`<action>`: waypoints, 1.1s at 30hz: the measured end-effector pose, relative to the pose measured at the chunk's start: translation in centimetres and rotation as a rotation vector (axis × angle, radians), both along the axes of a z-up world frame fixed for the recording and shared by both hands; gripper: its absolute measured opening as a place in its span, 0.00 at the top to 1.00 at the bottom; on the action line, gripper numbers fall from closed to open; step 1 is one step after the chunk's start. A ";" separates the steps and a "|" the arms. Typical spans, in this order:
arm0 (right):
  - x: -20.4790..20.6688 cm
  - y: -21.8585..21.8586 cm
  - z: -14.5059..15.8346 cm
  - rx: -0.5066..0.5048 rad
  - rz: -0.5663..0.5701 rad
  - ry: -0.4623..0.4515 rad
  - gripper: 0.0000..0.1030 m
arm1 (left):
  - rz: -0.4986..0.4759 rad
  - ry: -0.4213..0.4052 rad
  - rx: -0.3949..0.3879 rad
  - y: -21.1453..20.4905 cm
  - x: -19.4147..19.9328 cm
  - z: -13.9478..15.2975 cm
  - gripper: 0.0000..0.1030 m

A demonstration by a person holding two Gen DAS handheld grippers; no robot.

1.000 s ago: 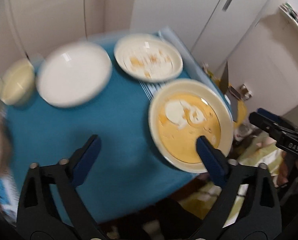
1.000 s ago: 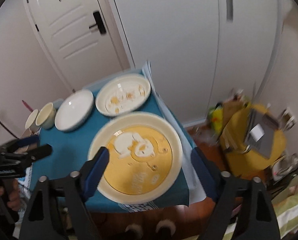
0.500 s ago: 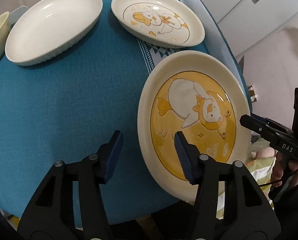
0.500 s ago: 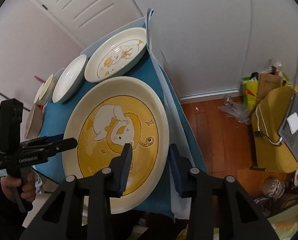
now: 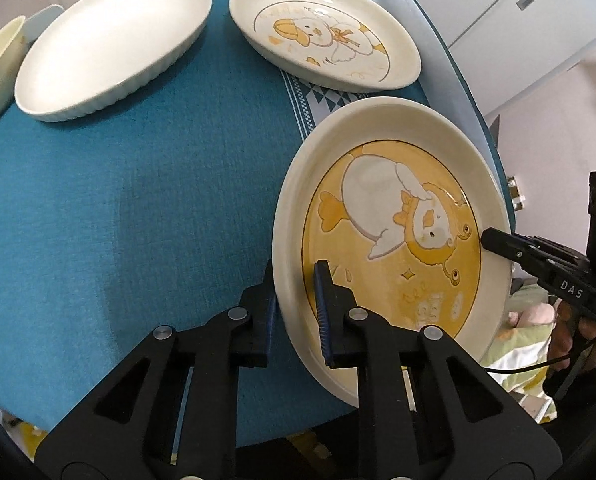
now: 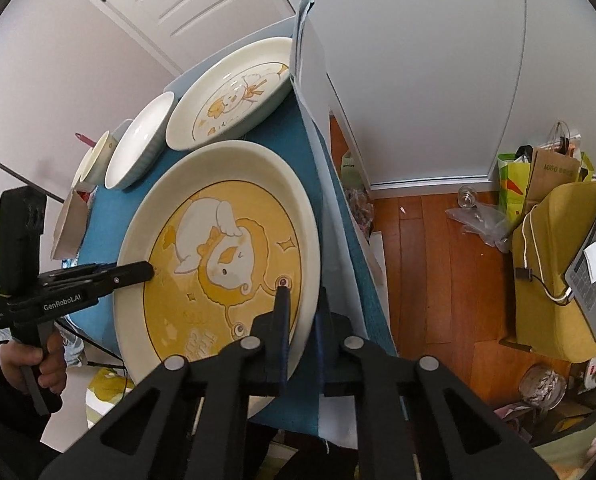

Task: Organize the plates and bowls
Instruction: 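Grasp the rim of the large yellow duck plate with the left tool, then carry the yellow duck plate beside the beige square dish and lower it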

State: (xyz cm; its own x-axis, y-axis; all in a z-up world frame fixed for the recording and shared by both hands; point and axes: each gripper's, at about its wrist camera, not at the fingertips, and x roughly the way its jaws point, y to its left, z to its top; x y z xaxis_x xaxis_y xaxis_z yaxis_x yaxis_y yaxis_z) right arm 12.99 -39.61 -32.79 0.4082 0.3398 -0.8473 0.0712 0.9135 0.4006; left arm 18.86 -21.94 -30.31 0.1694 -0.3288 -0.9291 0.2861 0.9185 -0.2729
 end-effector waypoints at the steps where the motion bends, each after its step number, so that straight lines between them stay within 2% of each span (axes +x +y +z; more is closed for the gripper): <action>1: 0.0 0.0 0.0 -0.002 0.002 0.001 0.90 | -0.002 -0.004 0.006 0.0 -0.1 0.1 0.86; 11: 0.2 -0.2 0.7 -0.021 0.004 -0.027 0.90 | 0.013 -0.034 -0.005 -0.3 -0.2 0.8 0.86; 17: -0.1 0.3 1.9 -0.033 0.019 -0.060 0.90 | 0.035 -0.058 -0.025 0.6 -0.6 2.3 0.86; 26: 0.9 3.6 6.0 -0.060 0.059 -0.126 0.90 | 0.076 -0.146 -0.047 4.6 -1.2 6.8 0.86; 33: 2.5 9.2 8.0 -0.060 0.109 -0.161 0.90 | 0.131 -0.179 -0.033 11.1 -1.5 8.4 0.86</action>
